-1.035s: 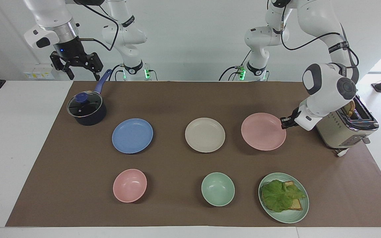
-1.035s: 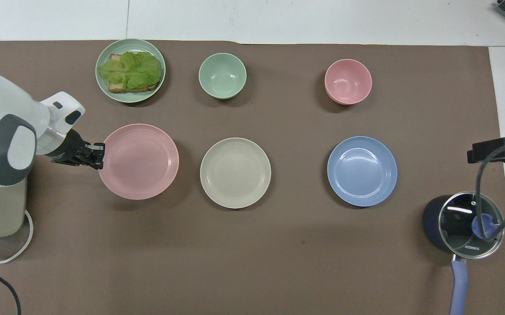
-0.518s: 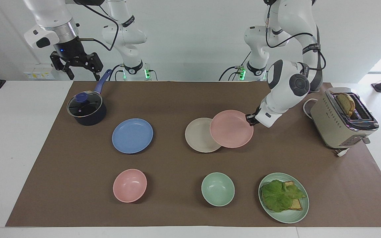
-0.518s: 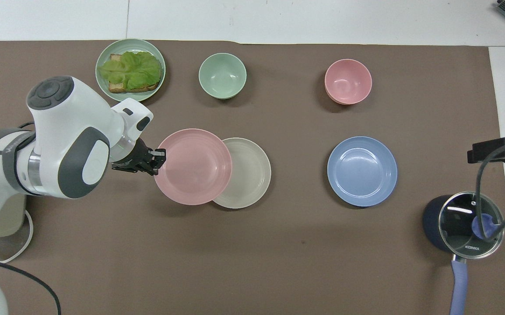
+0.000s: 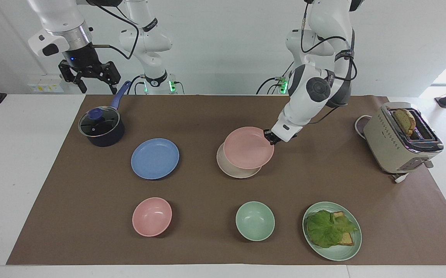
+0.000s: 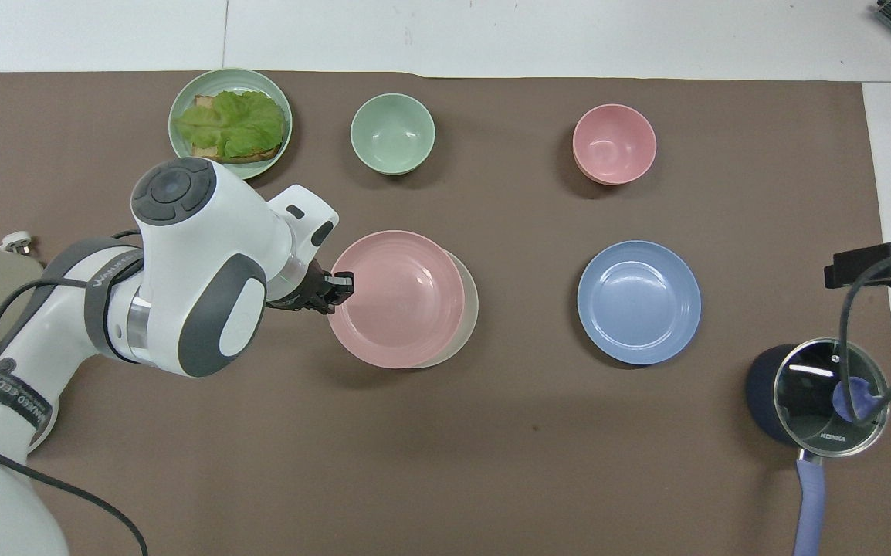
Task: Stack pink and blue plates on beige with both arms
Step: 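Open the left gripper to release the pink plate and lift away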
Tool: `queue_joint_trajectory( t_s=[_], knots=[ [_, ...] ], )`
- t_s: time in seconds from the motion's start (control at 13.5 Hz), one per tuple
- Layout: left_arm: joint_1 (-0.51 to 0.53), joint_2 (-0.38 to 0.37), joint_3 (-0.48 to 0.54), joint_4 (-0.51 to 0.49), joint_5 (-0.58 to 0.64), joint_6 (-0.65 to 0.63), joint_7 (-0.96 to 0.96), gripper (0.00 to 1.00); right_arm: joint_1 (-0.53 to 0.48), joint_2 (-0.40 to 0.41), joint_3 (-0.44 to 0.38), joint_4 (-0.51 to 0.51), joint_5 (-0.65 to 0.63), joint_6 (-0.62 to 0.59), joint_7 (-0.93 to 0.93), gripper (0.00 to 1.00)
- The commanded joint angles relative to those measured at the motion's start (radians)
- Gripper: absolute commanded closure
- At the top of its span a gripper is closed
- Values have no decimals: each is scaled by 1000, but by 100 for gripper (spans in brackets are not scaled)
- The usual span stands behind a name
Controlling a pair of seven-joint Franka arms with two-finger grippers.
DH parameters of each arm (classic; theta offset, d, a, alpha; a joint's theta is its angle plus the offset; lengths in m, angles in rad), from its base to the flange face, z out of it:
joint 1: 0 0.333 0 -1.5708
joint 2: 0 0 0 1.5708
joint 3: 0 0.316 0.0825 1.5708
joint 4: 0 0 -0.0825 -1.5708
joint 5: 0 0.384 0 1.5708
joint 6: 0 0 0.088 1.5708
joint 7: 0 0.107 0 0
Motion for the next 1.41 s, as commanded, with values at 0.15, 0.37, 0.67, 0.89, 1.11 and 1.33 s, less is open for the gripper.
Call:
queue_joint_trajectory(
  t_s=[0.15, 0.37, 0.67, 0.89, 1.11, 1.33],
  knots=[
    [-59, -7, 19, -98, -22, 165, -6, 100, -6, -13, 0, -8, 4, -12, -20, 0],
    [-56, -4, 19, -103, -22, 173, -3, 100, -6, -13, 0, -8, 4, -12, -20, 0],
    [-53, -4, 19, -103, -22, 176, 6, 8, -6, -13, 0, -8, 4, -12, -20, 0],
    [-51, -4, 19, -103, -21, 178, 6, 0, -6, -13, 0, -8, 4, -12, -20, 0],
    [-50, 1, 22, -91, -21, 172, 8, 0, -6, -13, 0, -8, 4, -12, -20, 0],
    [-31, 1, 31, -86, 10, 156, 8, 0, -6, -13, 0, -6, 4, -12, -20, 0]
  ],
)
